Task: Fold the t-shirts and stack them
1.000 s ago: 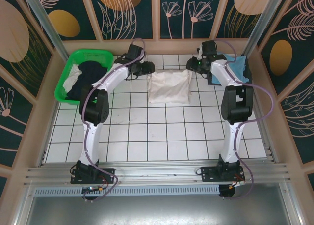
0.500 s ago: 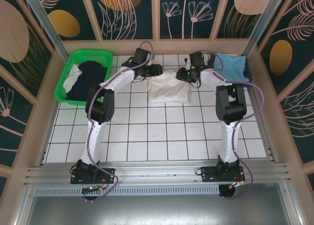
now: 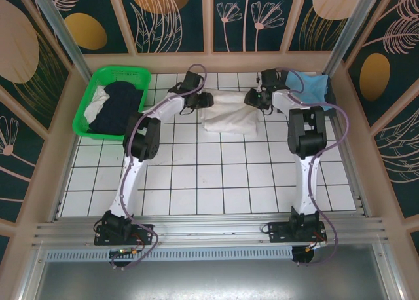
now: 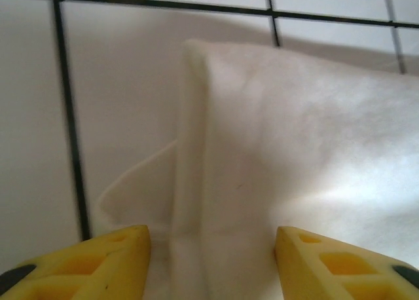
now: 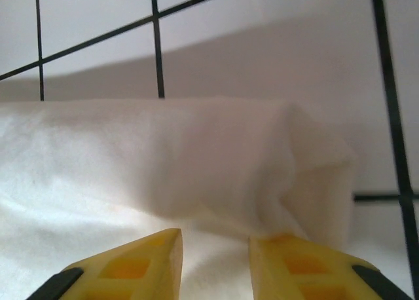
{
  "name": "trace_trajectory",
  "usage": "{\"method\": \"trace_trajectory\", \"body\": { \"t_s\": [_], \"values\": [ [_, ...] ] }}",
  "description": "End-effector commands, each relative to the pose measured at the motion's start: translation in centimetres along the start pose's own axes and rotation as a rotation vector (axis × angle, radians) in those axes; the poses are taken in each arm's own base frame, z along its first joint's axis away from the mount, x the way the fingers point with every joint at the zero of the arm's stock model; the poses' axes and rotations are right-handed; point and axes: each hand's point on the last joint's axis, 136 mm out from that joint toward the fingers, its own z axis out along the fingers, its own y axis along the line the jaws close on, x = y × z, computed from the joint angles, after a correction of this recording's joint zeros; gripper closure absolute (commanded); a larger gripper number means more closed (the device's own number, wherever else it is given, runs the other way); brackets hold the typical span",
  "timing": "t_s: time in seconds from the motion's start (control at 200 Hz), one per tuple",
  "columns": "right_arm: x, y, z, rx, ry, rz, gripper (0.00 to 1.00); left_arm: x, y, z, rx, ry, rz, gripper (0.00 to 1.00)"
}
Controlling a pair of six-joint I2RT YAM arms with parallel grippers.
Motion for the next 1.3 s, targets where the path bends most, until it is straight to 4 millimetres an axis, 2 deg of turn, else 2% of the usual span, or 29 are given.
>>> {"method": "trace_trajectory", "body": {
  "t_s": [0.0,0.065,0.115,0.165,0.3,0.425,0.515,0.6,0.661,0.716,0.776,0.831,0.901,0.941,0.971,1.051,1.161,1.226,1.296],
  "values": [
    [-0.4,3.4,-3.1,-0.048,-0.115,-0.027,0.64,-3.1,-0.7,-6.1,-0.006,-0.163,-0.076,0.43],
    [1.3,3.8,-2.5,-0.086,-0.101,-0.006,0.65,-2.9,-1.8,-8.7,0.068,-0.244,-0.117,0.38],
    [2.6,3.4,-1.8,-0.101,-0.08,0.021,0.66,-2.0,-2.4,-9.6,0.09,-0.261,-0.133,0.37],
    [3.8,2.4,-1.4,-0.085,-0.062,0.045,0.67,-0.6,-3.3,-9.6,0.099,-0.241,-0.12,0.37],
    [6.1,0.0,-0.8,-0.033,-0.026,0.06,0.67,3.6,-5.6,-7.2,0.105,-0.148,-0.065,0.37],
    [7.8,-2.0,-1.4,-0.009,-0.008,0.098,0.67,5.9,-4.7,-4.1,0.079,-0.084,-0.062,0.37],
    [9.2,-2.2,-2.1,-0.004,0.016,0.088,0.67,6.6,-3.7,-2.3,0.034,-0.042,-0.033,0.38],
    [11.0,-2.0,-2.9,0.014,0.036,0.066,0.67,6.4,-2.1,-1.2,-0.056,-0.033,0.012,0.4],
    [13.6,-1.2,-3.1,0.007,0.086,0.029,0.67,5.6,-0.4,-0.6,-0.129,-0.027,0.048,0.43],
    [16.7,-1.6,-3.4,0.073,0.143,0.0,0.67,4.4,1.3,-0.8,-0.179,-0.034,0.049,0.45],
    [20.1,-2.2,-4.3,0.131,0.186,-0.005,0.67,2.8,1.9,-2.0,-0.165,-0.057,0.055,0.45],
    [22.9,-1.1,-5.3,0.088,0.218,0.0,0.67,1.2,1.9,-3.7,-0.146,-0.101,0.079,0.42],
    [24.7,0.4,-6.7,0.058,0.23,0.001,0.67,-0.4,1.6,-6.0,-0.156,-0.147,0.117,0.39],
    [24.5,1.2,-7.7,0.05,0.224,-0.008,0.67,-1.3,1.3,-7.5,-0.165,-0.168,0.131,0.38],
    [23.7,1.7,-8.5,0.05,0.2,-0.015,0.67,-1.6,0.9,-8.5,-0.157,-0.177,0.131,0.38],
    [19.7,3.2,-10.9,0.039,0.089,-0.042,0.63,-1.0,-1.2,-10.7,-0.055,-0.19,0.102,0.4],
    [13.2,4.6,-12.9,0.002,-0.063,-0.062,0.6,3.0,-5.6,-12.9,0.084,-0.17,0.082,0.4],
    [10.7,4.3,-12.5,0.008,-0.101,-0.077,0.6,6.0,-7.7,-13.8,0.107,-0.153,0.081,0.39],
    [9.0,3.6,-11.1,0.023,-0.097,-0.08,0.61,9.1,-9.8,-14.4,0.141,-0.126,0.075,0.39]
  ]
}}
